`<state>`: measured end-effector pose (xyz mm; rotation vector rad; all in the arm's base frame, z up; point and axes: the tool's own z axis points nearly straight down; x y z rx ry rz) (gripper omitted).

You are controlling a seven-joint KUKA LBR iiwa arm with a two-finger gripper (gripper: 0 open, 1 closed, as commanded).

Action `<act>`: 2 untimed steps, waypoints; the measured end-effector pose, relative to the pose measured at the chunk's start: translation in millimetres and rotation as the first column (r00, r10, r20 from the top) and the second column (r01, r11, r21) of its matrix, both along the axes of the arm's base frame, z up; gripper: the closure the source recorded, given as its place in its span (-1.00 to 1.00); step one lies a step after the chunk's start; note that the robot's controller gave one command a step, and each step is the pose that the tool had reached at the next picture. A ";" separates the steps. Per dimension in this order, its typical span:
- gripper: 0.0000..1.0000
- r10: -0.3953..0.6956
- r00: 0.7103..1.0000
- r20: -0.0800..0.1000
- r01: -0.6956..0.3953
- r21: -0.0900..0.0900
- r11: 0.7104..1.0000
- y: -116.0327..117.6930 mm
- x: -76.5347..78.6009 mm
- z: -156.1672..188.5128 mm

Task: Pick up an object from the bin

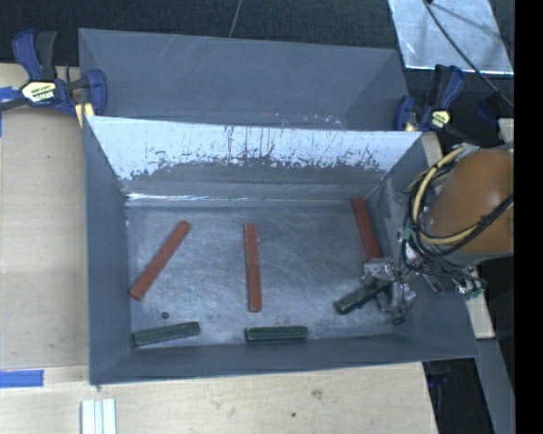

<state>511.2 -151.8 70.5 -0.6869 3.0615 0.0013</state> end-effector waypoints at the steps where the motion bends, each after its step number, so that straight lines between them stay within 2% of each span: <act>1: 1.00 0.000 1.000 0.000 0.000 0.000 1.000 0.0 0.0 0.0; 2: 1.00 0.000 1.000 0.000 0.000 0.000 1.000 0.0 0.0 0.0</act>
Offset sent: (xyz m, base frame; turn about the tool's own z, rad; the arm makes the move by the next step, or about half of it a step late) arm 0.0000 0.0000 0.0000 0.0000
